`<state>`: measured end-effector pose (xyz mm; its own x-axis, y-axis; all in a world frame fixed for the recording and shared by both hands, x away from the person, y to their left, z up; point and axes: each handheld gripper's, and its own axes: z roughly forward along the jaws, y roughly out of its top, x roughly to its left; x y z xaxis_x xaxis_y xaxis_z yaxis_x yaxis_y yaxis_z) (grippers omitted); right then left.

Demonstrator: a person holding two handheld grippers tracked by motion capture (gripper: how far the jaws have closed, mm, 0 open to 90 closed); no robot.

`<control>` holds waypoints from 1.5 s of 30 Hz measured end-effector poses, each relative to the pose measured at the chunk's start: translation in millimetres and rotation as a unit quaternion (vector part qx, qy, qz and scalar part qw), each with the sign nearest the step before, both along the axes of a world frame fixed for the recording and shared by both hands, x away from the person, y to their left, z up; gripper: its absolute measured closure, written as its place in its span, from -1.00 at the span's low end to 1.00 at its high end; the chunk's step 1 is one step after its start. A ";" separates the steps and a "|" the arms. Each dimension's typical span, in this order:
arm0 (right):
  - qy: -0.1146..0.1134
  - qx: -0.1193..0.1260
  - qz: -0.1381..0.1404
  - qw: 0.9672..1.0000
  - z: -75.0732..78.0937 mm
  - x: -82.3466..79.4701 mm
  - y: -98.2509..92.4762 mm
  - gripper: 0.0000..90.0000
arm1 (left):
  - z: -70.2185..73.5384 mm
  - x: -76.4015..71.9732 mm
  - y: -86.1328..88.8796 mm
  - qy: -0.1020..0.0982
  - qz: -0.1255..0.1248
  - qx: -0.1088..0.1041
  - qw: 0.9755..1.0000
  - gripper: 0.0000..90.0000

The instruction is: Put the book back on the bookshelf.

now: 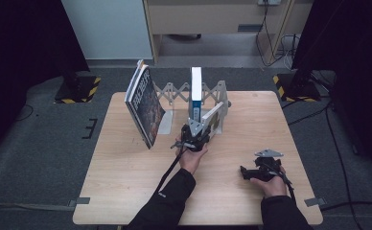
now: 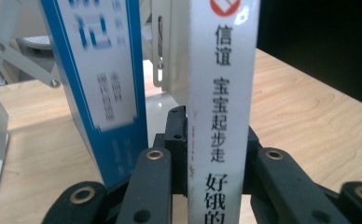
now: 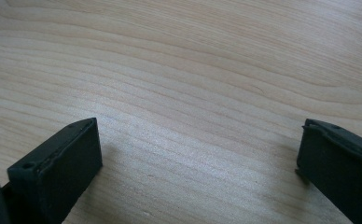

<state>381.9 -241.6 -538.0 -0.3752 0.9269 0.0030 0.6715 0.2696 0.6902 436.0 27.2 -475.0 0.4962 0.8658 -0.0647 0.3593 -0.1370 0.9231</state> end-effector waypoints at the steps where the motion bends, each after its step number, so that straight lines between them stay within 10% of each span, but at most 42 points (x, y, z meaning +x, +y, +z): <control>1: 0.000 0.000 0.000 1.000 0.1 -0.1 -0.1 -1.00 | -1.9 -1.4 0.4 0.002 0.000 0.005 1.000 0.63; 18: -0.005 0.002 -0.003 1.000 -1.0 -1.1 0.4 -1.00 | -31.9 -21.7 2.6 0.039 -0.016 0.038 0.998 0.61; 31: -0.009 0.002 -0.004 1.000 -1.6 -0.8 1.2 -1.00 | -33.5 -15.1 -2.8 0.021 -0.019 0.030 0.999 0.50; 37: -0.009 0.002 -0.004 1.000 -1.6 -0.8 1.2 -1.00 | -20.2 -34.1 10.5 0.015 -0.038 0.019 0.999 0.35; 45: -0.009 0.003 -0.004 1.000 -1.6 -0.9 1.3 -1.00 | -15.6 -41.5 21.6 0.025 -0.046 0.012 0.999 0.58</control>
